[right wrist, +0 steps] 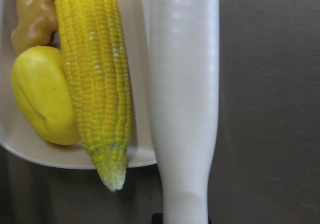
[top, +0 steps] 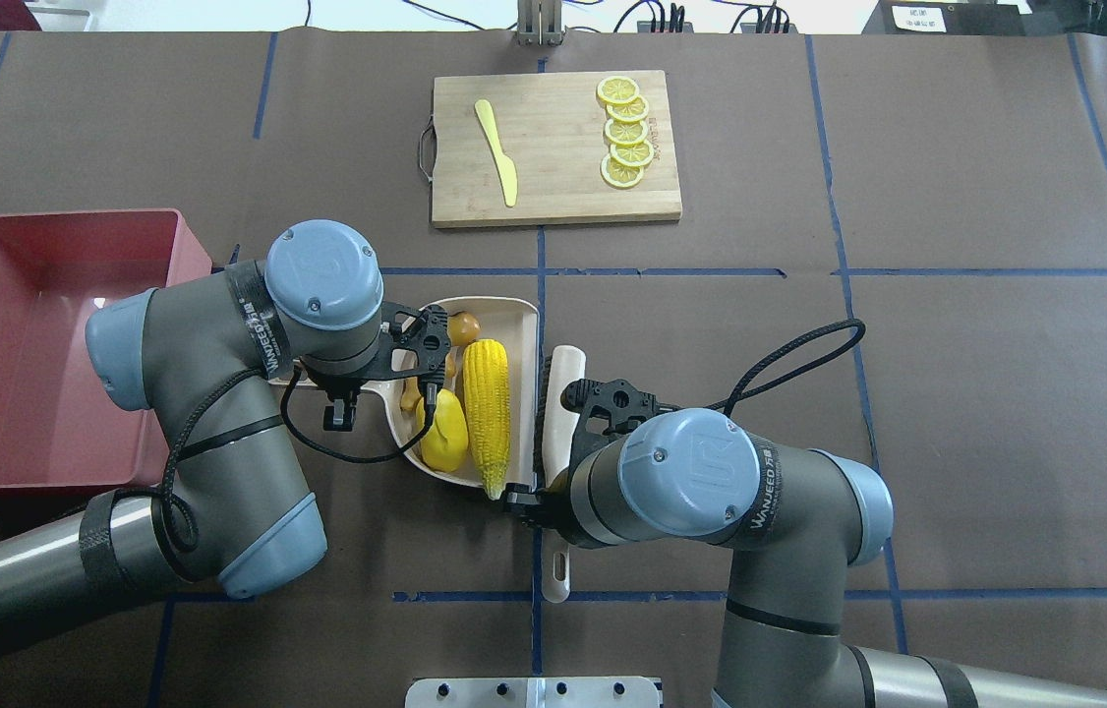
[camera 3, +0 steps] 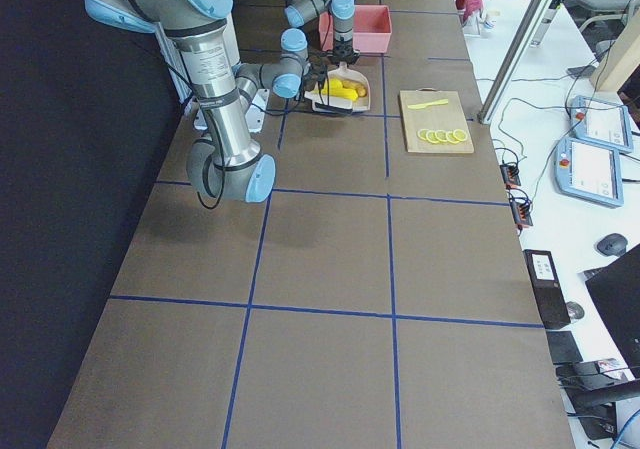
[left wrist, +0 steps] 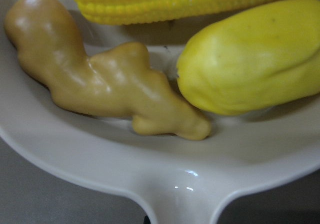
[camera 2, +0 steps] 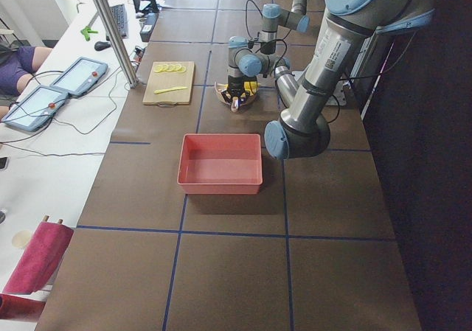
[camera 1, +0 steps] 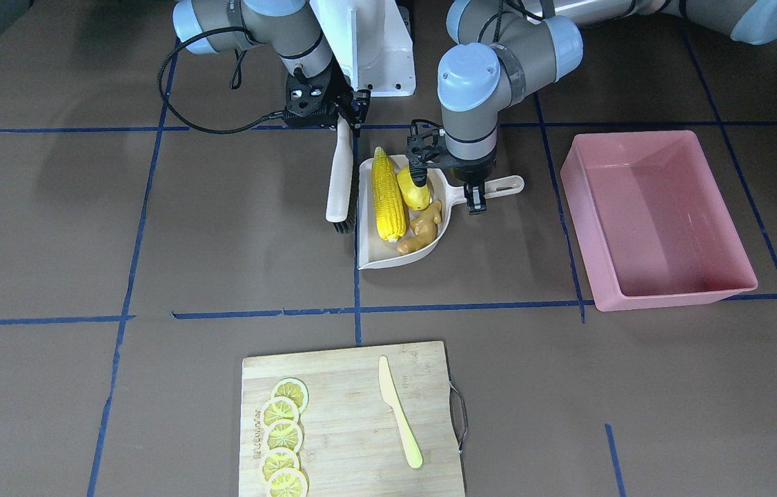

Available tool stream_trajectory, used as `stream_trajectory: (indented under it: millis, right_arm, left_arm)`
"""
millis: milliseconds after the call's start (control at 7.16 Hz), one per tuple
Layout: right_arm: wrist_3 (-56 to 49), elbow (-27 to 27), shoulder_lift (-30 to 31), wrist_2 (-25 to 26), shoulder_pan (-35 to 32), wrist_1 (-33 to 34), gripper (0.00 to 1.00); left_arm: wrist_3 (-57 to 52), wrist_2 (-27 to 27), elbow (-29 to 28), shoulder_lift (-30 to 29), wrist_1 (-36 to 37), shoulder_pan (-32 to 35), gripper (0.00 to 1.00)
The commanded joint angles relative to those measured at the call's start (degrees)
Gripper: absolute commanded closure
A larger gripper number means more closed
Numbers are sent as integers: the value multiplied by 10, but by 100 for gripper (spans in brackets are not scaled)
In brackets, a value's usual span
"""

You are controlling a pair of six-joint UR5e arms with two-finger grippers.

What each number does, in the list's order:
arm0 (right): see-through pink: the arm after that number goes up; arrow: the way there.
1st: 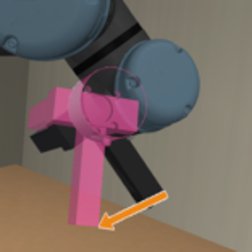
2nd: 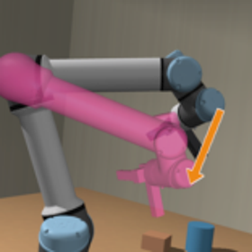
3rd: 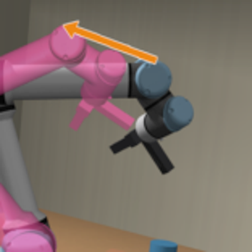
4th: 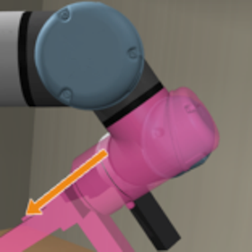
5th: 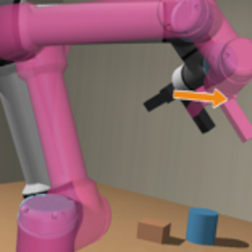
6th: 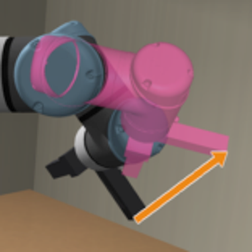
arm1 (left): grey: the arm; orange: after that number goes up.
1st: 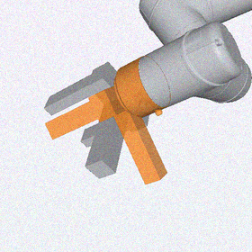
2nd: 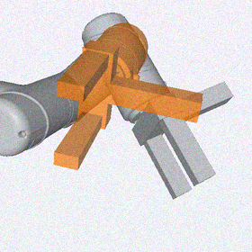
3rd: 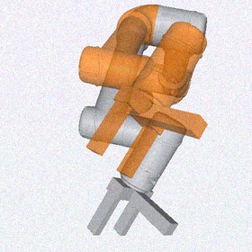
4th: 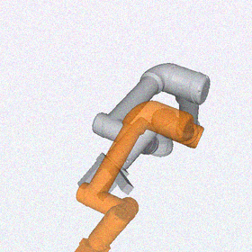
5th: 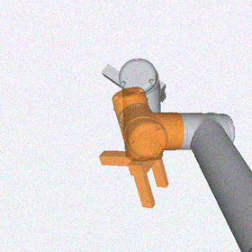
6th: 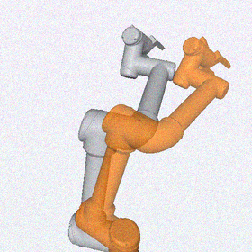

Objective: Sweep and dump trash into bin
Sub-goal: 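Push the brush further into the dustpan to settle the items, then lift the dustpan over the pink bin while the right gripper withdraws the brush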

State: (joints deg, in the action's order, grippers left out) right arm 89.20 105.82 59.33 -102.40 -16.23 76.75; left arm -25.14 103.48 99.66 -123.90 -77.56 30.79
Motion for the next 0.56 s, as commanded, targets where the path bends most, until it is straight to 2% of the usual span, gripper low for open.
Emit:
stream_trajectory:
  millis: [0, 140, 419]
  right_arm:
    - [-57, 34, 2, -1, -6, 107, 100]
    - [-82, 39, 2, 0, -8, 136, 100]
    - [-97, 36, 7, 1, -13, 137, 100]
  left_arm:
    - [0, 1, 0, 1, -3, 1, 100]
    - [0, 1, 5, 1, -5, 2, 100]
    - [13, 2, 25, 7, -12, 8, 100]
